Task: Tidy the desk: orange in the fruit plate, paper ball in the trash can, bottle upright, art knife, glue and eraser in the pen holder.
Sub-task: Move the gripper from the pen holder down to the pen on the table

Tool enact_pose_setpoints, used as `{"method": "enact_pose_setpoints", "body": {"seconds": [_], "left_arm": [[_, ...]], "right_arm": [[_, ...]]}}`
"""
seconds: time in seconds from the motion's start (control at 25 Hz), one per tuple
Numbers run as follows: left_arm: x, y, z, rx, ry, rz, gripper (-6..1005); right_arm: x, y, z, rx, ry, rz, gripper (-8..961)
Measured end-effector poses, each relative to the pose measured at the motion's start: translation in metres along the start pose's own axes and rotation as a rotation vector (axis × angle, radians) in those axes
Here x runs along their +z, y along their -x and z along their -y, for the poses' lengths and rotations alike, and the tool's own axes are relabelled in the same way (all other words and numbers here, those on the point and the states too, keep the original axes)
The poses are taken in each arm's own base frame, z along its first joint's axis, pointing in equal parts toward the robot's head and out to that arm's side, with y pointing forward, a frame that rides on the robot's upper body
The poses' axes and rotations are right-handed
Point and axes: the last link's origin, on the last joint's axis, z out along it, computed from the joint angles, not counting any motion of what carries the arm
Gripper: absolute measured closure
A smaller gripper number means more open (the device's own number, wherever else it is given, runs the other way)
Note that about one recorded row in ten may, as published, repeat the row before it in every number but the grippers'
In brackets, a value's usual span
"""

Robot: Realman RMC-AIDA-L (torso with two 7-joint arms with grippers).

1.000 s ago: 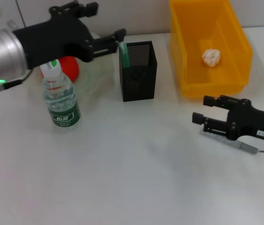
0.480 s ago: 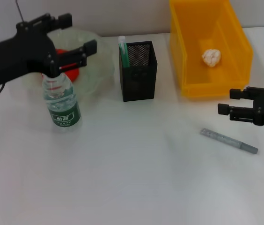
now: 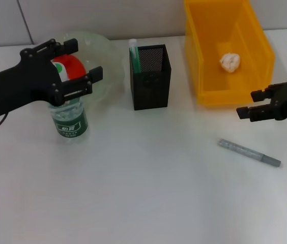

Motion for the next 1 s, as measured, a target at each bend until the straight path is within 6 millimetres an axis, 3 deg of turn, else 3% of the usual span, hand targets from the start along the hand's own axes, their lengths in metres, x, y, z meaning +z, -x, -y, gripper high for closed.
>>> {"method": "enact_pose_setpoints", "body": {"seconds": [0.44,1.0], "left_arm": [[0.004,0.001,-0.002,-0.003,0.014,-0.002,196],[0.004,0.003,-0.003,-0.013,0.016,0.0,196]], "right_arm": [[0.04,0.02,-0.003,-0.058,-0.046,-0.323,260],[0.061,0.023,-0.02,-0.182,-0.07,-0.524,260]]}}
